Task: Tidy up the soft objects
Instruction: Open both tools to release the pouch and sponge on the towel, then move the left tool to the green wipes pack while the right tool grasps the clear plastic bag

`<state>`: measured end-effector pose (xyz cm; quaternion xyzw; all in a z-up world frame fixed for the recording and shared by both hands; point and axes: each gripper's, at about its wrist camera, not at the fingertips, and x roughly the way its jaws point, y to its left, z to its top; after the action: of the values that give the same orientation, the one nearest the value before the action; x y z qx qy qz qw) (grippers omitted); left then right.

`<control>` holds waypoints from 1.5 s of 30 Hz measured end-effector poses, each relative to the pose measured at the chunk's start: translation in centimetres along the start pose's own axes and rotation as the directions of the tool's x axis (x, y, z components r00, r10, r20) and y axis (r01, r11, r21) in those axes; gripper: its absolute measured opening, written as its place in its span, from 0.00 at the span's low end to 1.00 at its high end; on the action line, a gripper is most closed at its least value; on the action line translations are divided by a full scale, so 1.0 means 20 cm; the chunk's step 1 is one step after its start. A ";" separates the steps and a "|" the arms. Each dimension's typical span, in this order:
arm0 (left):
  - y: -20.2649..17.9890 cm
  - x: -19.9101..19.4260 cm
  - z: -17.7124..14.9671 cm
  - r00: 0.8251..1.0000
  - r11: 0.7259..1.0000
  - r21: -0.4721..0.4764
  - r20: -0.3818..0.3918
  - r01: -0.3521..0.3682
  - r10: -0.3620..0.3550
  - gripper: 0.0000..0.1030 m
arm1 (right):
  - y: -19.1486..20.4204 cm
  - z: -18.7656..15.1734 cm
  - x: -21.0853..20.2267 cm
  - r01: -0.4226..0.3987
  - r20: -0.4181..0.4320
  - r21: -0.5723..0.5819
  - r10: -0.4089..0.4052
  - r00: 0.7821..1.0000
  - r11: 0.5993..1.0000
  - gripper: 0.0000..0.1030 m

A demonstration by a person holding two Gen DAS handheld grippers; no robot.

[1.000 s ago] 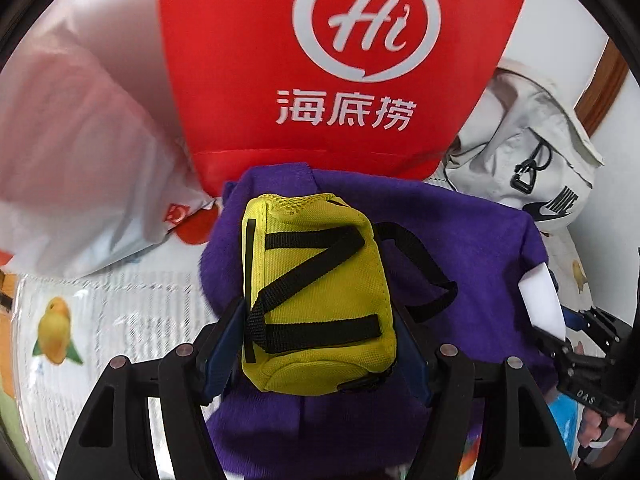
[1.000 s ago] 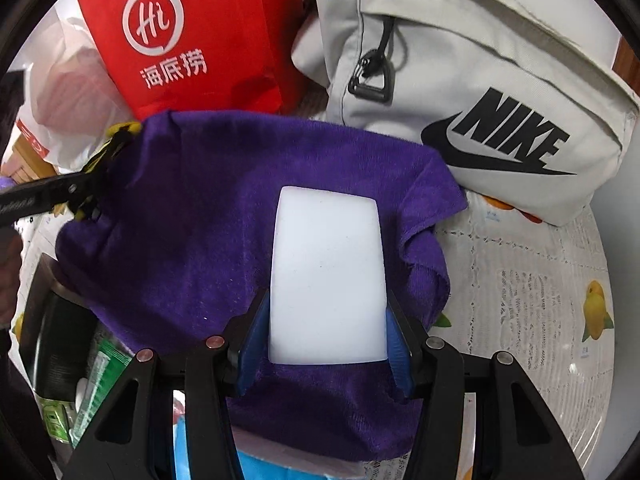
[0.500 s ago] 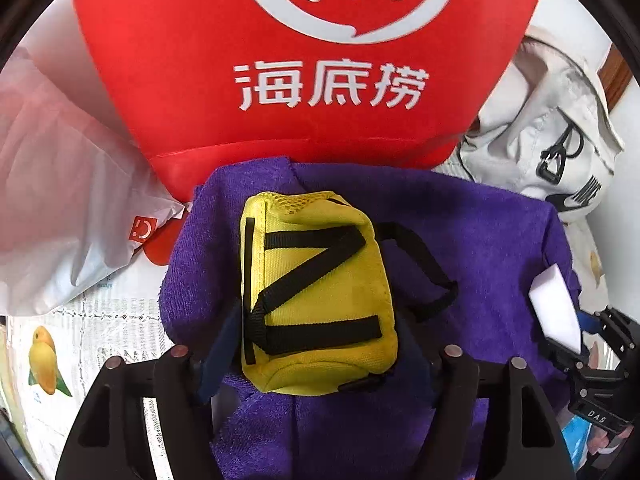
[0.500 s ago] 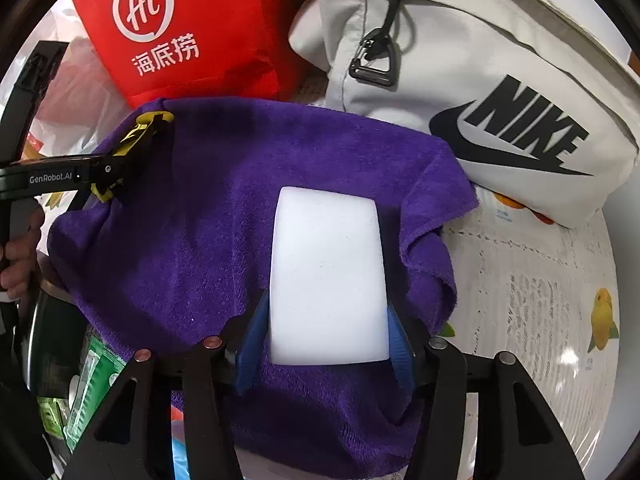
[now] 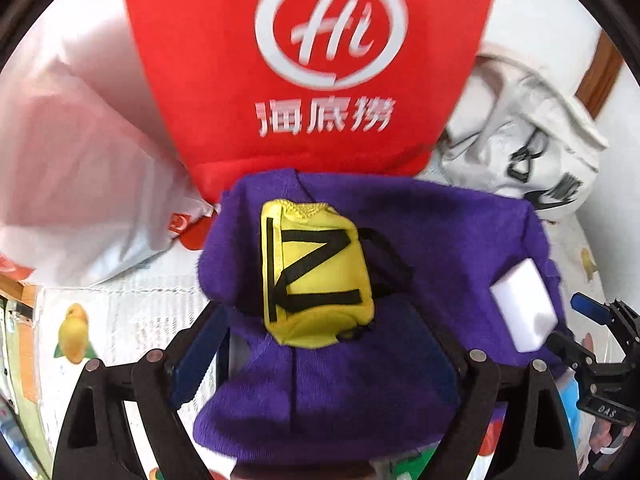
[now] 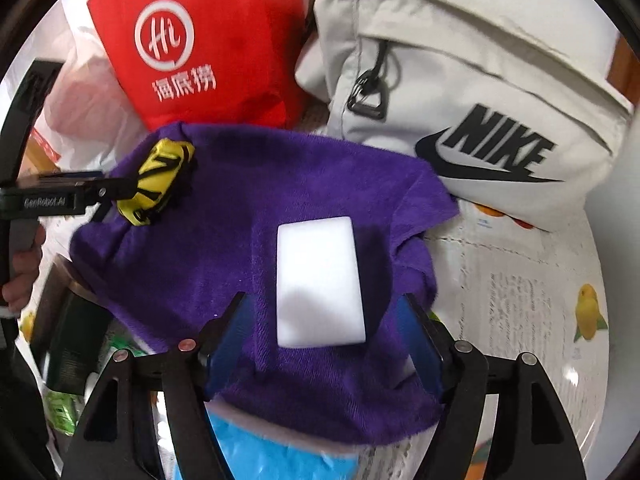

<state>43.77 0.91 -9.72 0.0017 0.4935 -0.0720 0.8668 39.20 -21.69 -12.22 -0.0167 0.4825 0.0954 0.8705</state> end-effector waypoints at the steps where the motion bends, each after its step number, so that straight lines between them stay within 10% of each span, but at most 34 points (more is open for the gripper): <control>1: 0.00 -0.04 -0.02 1.000 1.000 0.007 0.019 0.008 -0.008 0.87 | 0.01 -0.01 -0.03 -0.006 0.011 0.011 0.006 1.000 1.000 0.72; 7: 0.03 -0.38 -0.20 0.988 0.999 0.030 0.150 0.024 -0.028 0.87 | 0.06 -0.12 -0.23 0.011 0.067 0.011 -0.012 0.998 1.000 0.72; 20: 0.12 -0.68 -0.66 0.989 0.995 -0.073 0.138 0.061 -0.050 0.87 | 0.25 -0.50 -0.67 0.008 0.207 -0.055 0.004 0.978 0.998 0.72; 32: 0.13 -0.54 -1.14 0.997 0.998 -0.029 0.056 0.055 -0.053 0.87 | 0.30 -0.91 -0.72 -0.040 0.141 0.013 0.038 0.989 0.999 0.72; 45: 0.07 -0.35 -1.24 0.996 0.990 0.111 0.018 0.081 -0.084 0.87 | 0.27 -1.14 -0.70 -0.065 0.117 0.059 0.058 0.991 0.996 0.72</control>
<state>19.20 4.95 -16.50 0.0285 0.4784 -0.1351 0.8672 11.89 -21.29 -12.26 0.0311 0.4344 0.1077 0.8937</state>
